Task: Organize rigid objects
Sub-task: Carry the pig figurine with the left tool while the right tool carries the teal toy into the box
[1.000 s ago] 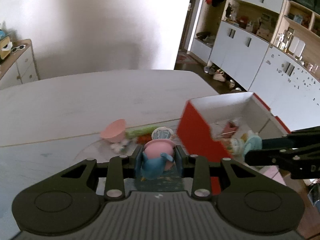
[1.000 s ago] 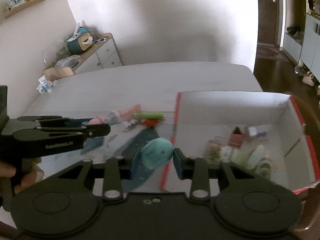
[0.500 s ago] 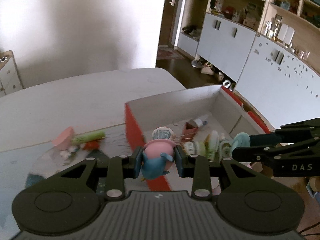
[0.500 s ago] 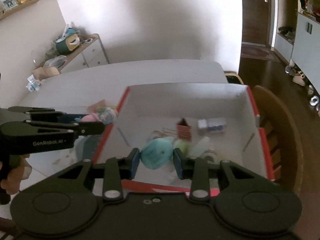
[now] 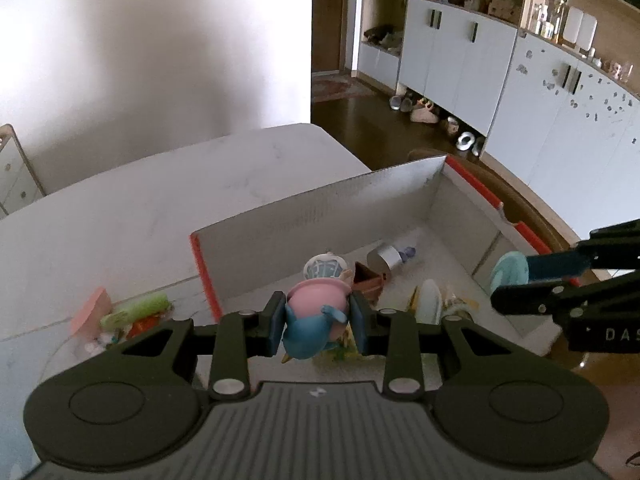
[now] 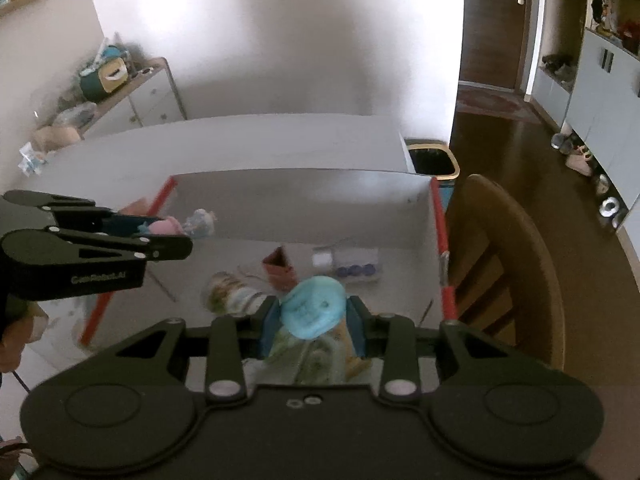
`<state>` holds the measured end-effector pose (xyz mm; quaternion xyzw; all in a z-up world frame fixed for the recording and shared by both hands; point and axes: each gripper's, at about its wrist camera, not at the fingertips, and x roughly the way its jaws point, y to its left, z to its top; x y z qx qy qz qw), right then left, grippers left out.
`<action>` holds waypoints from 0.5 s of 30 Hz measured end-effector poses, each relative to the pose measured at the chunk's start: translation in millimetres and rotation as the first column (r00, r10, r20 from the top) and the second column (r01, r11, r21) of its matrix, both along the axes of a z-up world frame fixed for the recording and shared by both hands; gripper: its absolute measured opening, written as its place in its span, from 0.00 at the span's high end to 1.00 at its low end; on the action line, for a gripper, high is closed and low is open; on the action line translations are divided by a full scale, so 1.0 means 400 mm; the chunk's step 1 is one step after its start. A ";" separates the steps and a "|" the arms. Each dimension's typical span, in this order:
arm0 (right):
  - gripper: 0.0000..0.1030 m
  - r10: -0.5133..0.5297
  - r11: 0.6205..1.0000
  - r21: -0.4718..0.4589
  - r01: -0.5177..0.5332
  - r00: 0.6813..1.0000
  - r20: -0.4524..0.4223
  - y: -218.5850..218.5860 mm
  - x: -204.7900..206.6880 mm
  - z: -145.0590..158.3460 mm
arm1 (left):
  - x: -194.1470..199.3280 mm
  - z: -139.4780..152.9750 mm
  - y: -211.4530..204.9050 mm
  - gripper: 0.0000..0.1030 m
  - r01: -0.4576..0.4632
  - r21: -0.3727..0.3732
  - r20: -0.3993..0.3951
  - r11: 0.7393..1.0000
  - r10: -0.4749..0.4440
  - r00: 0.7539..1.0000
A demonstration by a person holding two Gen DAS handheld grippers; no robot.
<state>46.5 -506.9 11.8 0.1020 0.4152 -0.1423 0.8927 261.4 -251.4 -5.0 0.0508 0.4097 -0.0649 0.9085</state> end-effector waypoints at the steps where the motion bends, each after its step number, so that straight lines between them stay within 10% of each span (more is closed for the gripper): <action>1: 0.66 0.004 1.000 -0.004 -0.004 1.000 -0.009 -0.009 0.010 -0.005 | 0.015 -0.008 -0.004 0.68 -0.006 0.009 -0.005 1.000 0.006 1.000; 15: 0.66 0.100 0.982 -0.145 -0.123 0.982 -0.161 -0.037 0.137 -0.093 | 0.168 -0.093 -0.028 0.68 -0.035 0.086 -0.089 0.996 0.042 0.995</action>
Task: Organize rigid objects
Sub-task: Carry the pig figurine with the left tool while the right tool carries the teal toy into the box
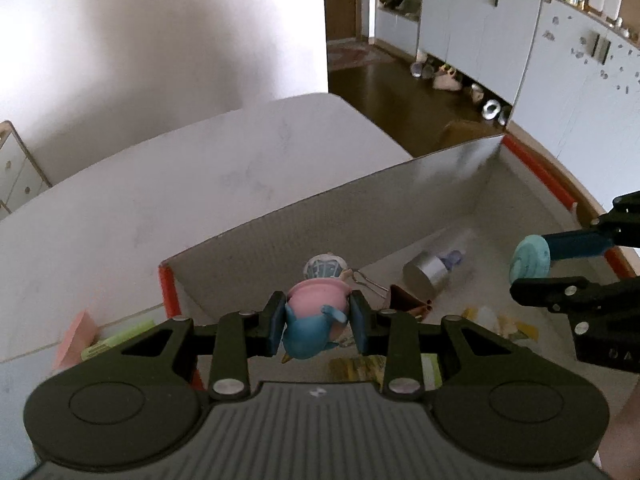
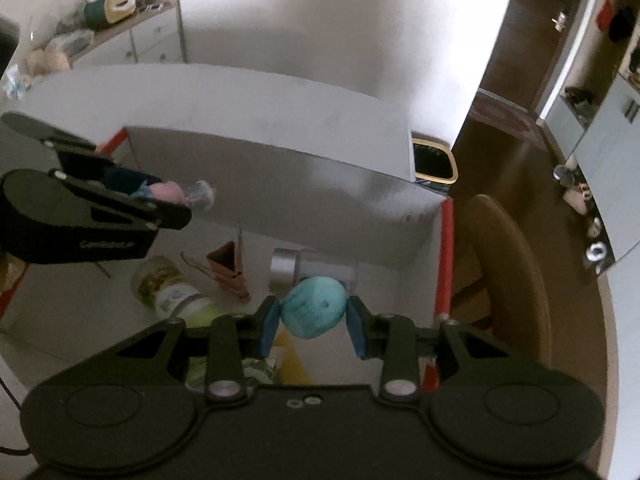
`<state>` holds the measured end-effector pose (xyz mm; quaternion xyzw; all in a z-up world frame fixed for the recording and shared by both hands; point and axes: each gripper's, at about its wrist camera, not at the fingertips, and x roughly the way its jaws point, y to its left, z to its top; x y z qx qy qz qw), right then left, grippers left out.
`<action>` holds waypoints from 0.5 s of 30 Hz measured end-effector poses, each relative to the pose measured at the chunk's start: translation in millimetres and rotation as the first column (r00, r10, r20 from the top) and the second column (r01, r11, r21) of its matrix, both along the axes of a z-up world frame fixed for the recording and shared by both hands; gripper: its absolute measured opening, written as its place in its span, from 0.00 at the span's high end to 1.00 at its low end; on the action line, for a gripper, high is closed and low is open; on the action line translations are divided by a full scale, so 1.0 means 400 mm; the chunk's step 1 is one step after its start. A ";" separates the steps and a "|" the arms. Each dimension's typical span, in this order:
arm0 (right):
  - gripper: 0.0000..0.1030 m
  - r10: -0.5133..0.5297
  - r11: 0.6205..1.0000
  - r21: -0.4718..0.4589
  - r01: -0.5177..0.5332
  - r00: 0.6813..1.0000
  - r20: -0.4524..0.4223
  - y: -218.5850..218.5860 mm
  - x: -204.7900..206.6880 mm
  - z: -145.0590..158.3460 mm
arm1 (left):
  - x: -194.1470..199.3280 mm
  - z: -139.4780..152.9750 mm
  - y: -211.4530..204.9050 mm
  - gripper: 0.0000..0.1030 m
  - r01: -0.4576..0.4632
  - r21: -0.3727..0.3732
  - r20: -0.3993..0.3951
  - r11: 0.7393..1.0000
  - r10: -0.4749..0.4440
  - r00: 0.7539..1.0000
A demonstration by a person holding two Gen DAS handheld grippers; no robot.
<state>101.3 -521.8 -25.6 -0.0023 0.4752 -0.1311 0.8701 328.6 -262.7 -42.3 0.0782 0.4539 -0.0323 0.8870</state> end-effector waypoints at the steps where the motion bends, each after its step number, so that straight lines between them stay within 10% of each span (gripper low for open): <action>1: 0.66 0.008 1.000 -0.007 -0.008 1.000 -0.010 0.003 0.008 -0.006 | 0.006 -0.005 -0.002 0.68 -0.001 0.004 -0.005 1.000 0.001 1.000; 15: 0.66 0.031 0.999 0.034 -0.028 0.995 -0.091 0.021 0.039 -0.070 | 0.052 -0.055 -0.012 0.68 -0.027 0.008 -0.132 1.000 0.028 0.991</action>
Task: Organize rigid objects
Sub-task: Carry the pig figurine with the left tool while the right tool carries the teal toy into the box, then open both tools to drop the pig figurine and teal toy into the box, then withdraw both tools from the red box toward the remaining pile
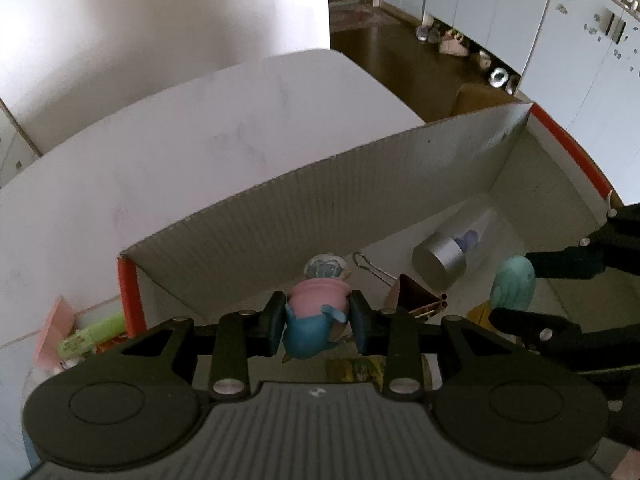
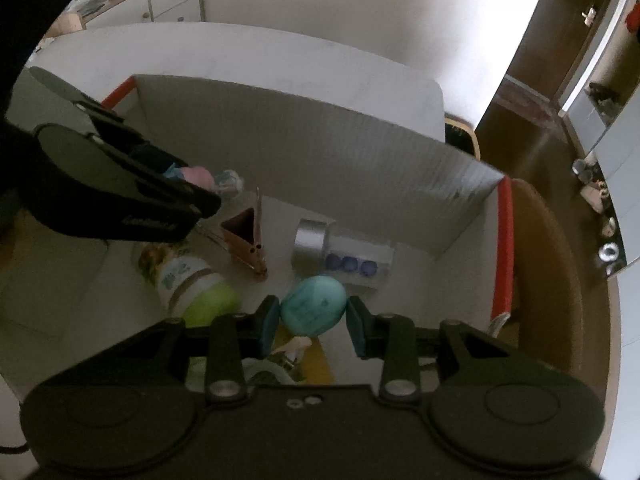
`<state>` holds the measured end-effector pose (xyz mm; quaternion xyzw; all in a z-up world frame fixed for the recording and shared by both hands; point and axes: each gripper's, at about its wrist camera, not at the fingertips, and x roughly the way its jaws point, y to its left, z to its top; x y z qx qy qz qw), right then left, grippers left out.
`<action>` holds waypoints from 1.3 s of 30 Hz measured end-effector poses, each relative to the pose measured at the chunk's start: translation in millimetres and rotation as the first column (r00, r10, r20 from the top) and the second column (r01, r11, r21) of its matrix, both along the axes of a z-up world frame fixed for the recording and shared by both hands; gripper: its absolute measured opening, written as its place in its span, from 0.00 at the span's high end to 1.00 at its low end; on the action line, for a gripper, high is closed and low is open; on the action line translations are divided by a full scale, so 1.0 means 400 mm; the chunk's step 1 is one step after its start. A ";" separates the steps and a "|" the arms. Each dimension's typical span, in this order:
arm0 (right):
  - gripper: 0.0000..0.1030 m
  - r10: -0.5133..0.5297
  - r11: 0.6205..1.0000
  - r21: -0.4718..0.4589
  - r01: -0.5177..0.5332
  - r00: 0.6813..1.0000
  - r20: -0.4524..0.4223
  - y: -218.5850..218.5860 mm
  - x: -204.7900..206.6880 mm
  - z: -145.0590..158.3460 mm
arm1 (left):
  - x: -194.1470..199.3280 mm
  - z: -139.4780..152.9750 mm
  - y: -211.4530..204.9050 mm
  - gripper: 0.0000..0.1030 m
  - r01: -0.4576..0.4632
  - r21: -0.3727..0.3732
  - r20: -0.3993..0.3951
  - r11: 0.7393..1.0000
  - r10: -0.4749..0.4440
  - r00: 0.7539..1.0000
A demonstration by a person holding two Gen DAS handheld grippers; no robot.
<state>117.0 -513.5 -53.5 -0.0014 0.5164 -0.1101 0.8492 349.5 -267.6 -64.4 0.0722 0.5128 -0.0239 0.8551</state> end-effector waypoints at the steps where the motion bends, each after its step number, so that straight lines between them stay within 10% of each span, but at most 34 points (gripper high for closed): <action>1: 0.66 -0.005 1.000 0.006 0.005 1.000 0.000 0.000 -0.001 -0.001 | 0.004 -0.004 0.001 0.68 -0.005 -0.003 -0.012 1.000 0.005 1.000; 16: 0.60 -0.053 0.998 0.034 0.053 0.999 0.006 -0.022 -0.019 0.011 | 0.014 -0.028 0.006 0.68 -0.042 -0.015 -0.117 0.999 0.040 0.992; 39: 0.32 -0.063 0.992 0.114 0.045 0.985 0.160 0.052 -0.145 0.153 | -0.133 0.139 -0.005 0.52 0.016 -0.076 0.086 0.997 -0.010 0.996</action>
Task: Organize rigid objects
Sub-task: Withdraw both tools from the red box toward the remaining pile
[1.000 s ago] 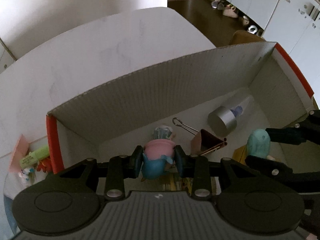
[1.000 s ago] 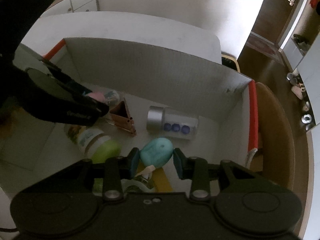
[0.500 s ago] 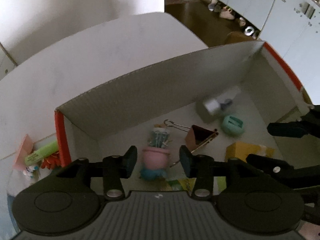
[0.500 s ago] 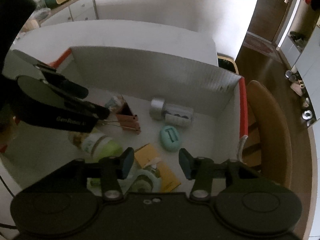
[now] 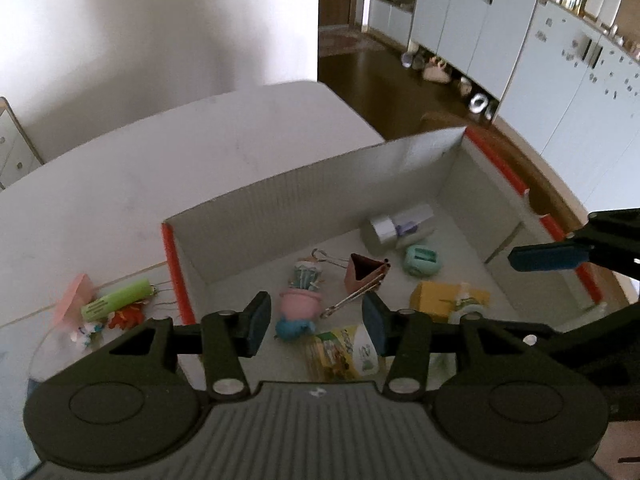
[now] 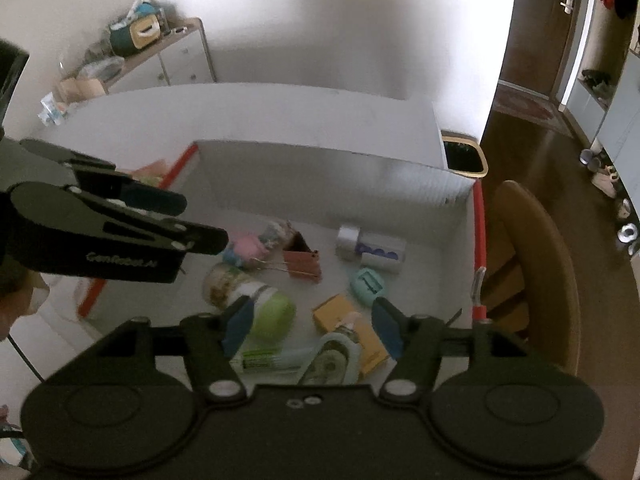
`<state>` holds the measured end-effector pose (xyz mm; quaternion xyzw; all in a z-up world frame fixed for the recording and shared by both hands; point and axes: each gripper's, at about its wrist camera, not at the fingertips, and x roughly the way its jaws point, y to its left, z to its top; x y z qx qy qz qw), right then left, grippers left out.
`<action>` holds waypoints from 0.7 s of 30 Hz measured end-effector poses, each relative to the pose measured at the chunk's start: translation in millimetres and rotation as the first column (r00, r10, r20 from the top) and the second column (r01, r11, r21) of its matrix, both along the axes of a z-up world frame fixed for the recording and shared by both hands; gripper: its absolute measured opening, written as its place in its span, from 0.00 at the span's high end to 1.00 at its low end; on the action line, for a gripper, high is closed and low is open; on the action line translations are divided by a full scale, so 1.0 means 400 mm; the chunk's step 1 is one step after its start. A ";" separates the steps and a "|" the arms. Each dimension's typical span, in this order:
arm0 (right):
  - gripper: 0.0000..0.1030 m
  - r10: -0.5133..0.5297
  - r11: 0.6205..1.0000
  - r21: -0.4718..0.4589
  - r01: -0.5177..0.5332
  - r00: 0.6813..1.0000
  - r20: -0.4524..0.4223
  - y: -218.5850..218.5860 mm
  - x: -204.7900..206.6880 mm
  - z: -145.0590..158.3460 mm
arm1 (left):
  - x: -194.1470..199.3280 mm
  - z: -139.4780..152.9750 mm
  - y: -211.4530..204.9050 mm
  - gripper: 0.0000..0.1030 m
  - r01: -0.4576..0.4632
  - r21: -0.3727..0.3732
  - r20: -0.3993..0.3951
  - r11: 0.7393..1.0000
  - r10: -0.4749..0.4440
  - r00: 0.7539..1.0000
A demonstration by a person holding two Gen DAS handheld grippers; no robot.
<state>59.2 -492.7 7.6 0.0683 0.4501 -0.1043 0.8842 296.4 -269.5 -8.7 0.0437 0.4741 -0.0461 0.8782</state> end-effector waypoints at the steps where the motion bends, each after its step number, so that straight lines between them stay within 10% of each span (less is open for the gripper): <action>1: 0.30 0.001 1.000 0.003 -0.001 1.000 0.009 0.005 -0.004 0.008 | -0.008 0.007 -0.001 0.52 0.000 -0.006 0.006 1.000 0.000 1.000; 21: 0.06 -0.048 0.998 0.041 0.043 0.988 0.148 0.115 -0.041 0.098 | -0.208 0.123 0.094 0.33 -0.004 -0.099 0.146 0.995 0.019 0.989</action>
